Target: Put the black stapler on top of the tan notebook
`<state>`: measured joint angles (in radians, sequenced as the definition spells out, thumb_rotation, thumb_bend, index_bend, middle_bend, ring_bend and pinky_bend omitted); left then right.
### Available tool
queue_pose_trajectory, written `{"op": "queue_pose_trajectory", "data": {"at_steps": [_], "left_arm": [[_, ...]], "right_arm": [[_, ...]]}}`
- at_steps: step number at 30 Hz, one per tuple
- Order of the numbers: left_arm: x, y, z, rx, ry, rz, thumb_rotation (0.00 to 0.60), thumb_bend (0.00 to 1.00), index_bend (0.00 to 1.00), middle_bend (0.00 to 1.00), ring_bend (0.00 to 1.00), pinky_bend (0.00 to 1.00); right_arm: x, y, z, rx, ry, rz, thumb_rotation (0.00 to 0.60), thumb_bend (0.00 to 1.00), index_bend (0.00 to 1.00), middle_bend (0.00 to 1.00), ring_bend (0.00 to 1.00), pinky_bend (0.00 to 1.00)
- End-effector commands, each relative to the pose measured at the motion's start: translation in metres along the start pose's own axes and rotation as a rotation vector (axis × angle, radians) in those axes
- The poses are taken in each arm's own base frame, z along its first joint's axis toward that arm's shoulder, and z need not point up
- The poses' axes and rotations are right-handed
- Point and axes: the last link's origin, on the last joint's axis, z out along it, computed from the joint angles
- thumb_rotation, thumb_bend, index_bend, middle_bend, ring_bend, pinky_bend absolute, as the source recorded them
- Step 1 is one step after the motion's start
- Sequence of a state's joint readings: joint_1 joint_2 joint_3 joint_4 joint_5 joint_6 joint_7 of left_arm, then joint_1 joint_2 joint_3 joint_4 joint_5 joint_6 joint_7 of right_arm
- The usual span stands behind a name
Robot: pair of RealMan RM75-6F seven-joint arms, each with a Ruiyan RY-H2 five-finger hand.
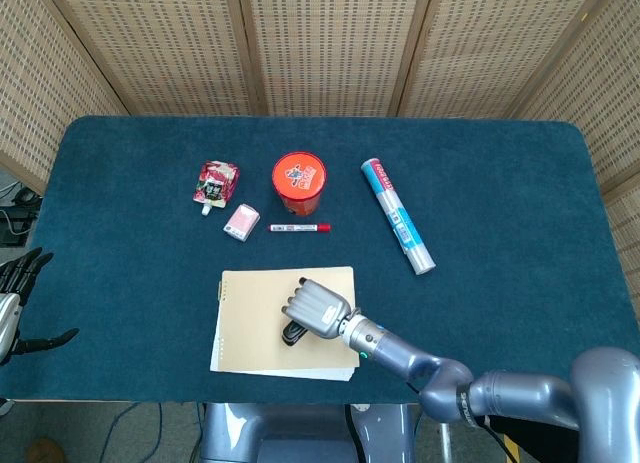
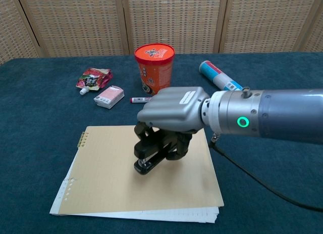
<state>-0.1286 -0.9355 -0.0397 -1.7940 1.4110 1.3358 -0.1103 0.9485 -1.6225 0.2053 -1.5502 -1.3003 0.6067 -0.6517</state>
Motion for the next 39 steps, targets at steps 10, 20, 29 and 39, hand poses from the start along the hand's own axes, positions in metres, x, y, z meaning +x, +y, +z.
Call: {"op": "queue_pose_trajectory", "data": {"at_steps": [10, 20, 29, 39], "left_arm": [[-0.002, -0.002, 0.002, 0.009, -0.014, 0.004, 0.6, 0.0, 0.0, 0.0, 0.0, 0.0], [-0.005, 0.003, -0.001, -0.01, -0.019, 0.015, 0.6, 0.0, 0.0, 0.0, 0.0, 0.0], [-0.001, 0.008, -0.009, -0.044, -0.006, 0.006, 0.6, 0.0, 0.0, 0.0, 0.0, 0.0], [0.006, 0.014, -0.027, -0.091, 0.044, -0.002, 0.6, 0.0, 0.0, 0.0, 0.0, 0.0]], "right_arm": [[-0.029, -0.012, 0.002, 0.062, -0.044, -0.155, 0.6, 0.03, 0.01, 0.08, 0.12, 0.18], [0.002, 0.014, -0.03, -0.016, 0.075, -0.156, 0.6, 0.0, 0.0, 0.0, 0.02, 0.04], [0.007, 0.092, -0.132, -0.258, 0.187, -0.248, 0.6, 0.0, 0.0, 0.0, 0.0, 0.0], [-0.034, 0.122, -0.272, -0.667, 0.26, 0.083, 0.6, 0.0, 0.0, 0.0, 0.0, 0.0]]}}
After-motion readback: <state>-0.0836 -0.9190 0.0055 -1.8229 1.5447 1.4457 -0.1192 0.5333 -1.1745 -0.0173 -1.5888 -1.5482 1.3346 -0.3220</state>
